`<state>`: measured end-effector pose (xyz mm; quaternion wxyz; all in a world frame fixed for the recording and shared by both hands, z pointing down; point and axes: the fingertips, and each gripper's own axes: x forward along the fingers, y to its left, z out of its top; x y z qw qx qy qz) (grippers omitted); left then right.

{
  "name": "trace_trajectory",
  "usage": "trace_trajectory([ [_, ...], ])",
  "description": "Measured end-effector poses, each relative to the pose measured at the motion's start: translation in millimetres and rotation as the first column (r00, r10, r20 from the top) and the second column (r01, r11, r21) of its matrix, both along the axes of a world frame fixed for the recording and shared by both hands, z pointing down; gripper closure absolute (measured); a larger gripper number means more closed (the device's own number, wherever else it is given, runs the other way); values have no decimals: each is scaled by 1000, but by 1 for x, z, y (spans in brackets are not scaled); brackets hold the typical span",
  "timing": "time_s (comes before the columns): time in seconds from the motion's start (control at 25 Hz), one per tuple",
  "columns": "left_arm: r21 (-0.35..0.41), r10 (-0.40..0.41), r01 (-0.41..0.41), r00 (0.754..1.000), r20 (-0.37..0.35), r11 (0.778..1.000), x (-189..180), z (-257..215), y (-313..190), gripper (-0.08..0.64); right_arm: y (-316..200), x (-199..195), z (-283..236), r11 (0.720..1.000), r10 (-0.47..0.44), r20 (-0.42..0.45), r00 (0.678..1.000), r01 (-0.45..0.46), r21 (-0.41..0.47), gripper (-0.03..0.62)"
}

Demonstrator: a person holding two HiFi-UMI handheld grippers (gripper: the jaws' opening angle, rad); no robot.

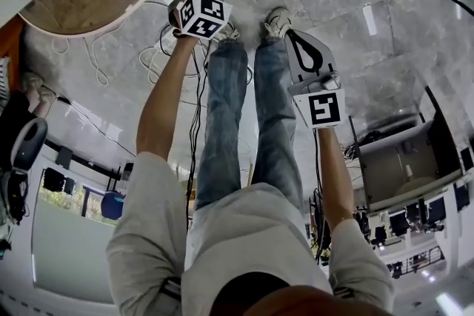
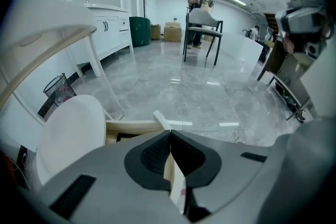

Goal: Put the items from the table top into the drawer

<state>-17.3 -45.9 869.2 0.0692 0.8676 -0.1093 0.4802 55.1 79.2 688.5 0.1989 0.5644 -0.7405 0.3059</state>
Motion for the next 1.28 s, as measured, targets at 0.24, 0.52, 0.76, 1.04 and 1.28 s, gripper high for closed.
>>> trace_trajectory([
  [0.24, -24, -77, 74, 991, -114, 997, -1, -91, 20, 545, -11, 0, -27, 1000, 18, -8, 1000, -18, 15, 569],
  [0.52, -60, -182, 173, 957, -226, 983, -3, -198, 46, 545, -25, -2, -84, 999, 31, 12, 999, -31, 27, 569],
  [0.76, -61, -238, 231, 925, -298, 971, 3, -287, 56, 545, -29, 9, -145, 997, 5, -13, 1000, -4, 76, 569],
  [1.04, -51, -277, 280, 881, -384, 959, 13, -414, 55, 545, -32, 21, -245, 987, 36, 15, 999, -38, 155, 569],
  [1.28, -10, -273, 300, 852, -447, 954, 15, -512, 44, 545, -38, 25, -330, 975, 53, -3, 999, -52, 215, 569],
])
